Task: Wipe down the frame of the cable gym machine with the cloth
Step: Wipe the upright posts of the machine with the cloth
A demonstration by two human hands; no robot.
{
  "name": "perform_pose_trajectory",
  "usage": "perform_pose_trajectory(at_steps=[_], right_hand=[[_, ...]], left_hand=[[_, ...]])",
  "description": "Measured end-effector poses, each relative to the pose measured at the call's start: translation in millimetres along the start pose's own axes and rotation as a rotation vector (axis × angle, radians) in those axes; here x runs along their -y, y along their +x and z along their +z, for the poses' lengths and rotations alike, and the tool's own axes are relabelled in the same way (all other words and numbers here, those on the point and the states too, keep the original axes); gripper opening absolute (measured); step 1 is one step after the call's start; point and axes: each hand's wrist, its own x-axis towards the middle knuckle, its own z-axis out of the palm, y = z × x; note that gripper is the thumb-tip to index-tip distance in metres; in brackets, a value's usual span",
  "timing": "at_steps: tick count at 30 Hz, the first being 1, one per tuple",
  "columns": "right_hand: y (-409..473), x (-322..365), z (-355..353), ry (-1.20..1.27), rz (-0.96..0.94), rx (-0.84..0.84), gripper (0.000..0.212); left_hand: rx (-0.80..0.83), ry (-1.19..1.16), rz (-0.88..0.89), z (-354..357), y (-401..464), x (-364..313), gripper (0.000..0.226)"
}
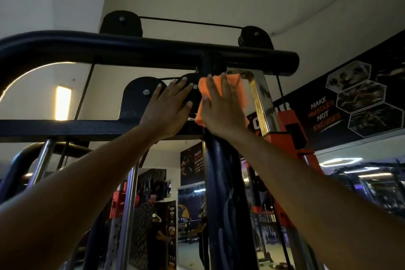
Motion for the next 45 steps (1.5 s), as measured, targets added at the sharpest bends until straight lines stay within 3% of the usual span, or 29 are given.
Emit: perform_pose_trajectory(at_steps=[4,10,18,26,33,41,45], right_hand=[[45,11,-14,0.101,0.035,0.026,0.062],[-14,-7,2,0.004,-0.044,0.008,0.061],[31,6,-11,0.085,0.017,0.051,0.057],[-61,-14,3,0.043,-0.008,0.038,0.061],[-17,-2,-14,0.023,0.001,0.088,0.063],[-120,-7,4,0.009,-0.035,0.02,0.056],[-99,-4,-3,0.033,0.029,0.087,0.061]], left_hand=[[-0.012,0.019,0.028,2,-4,-1,0.068],[-0.031,0.052,0.045,6,-6,-1,0.071],[-0.042,0.074,0.053,10,-8,1,0.071],[-0.042,0.068,0.03,12,-19,-6,0.068],[-0.052,0.062,0.016,16,-40,-19,0.066],[-0.024,0.039,0.055,23,-80,-28,0.064],[0.007,0.032,0.063,19,-91,-30,0.064]])
